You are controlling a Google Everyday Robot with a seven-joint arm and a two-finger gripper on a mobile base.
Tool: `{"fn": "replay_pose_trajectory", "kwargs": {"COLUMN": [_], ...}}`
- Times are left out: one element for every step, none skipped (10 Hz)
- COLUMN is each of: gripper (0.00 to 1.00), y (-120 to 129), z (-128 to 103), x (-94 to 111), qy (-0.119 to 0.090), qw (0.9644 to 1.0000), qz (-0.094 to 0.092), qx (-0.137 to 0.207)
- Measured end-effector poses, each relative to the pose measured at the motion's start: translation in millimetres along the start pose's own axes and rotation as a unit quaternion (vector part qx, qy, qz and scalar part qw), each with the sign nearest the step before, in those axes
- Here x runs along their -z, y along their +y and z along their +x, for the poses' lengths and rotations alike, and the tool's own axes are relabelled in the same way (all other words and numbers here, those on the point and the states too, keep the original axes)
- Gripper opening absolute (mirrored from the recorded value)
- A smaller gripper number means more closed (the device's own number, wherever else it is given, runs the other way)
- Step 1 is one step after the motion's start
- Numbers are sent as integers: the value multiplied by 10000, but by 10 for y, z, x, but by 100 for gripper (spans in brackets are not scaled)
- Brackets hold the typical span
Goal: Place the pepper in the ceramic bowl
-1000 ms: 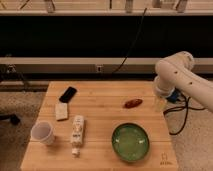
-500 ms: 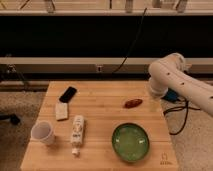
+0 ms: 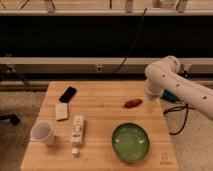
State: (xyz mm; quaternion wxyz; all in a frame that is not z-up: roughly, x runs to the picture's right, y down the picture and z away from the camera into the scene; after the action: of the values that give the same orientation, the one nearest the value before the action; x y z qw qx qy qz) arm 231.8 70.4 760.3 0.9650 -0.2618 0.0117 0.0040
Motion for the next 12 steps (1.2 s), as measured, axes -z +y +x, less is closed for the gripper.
{"fn": "replay_pose_trajectory", "kwargs": {"gripper": [80,80,80,80,80,80,80,80,80,80,80,80], "y": [-6,-14,-22,-31,-44,-56,-90,-109,-125,-144,-162,-196], "z": [-10,-27,-28,-24,-29,-43,-75,-85,-92,-95,-93,-104], "x": [-37,-96,-145,-186,-238,-313,-391,-465,-504,-571,-624,-675], "qy": [-12,-36,-52,-64,-68,-79,-105,-119,-126,-125,-132,-150], "qw": [10000,10000,10000,10000,10000,9999,9998,9997,9997,9995,9994,9992], "qz": [-3,-14,-17,-20,-26,-39,-62,-87,-101,-125,-144,-158], "qx": [13,25,22,21,55,94,146,179,204,263,294,328]}}
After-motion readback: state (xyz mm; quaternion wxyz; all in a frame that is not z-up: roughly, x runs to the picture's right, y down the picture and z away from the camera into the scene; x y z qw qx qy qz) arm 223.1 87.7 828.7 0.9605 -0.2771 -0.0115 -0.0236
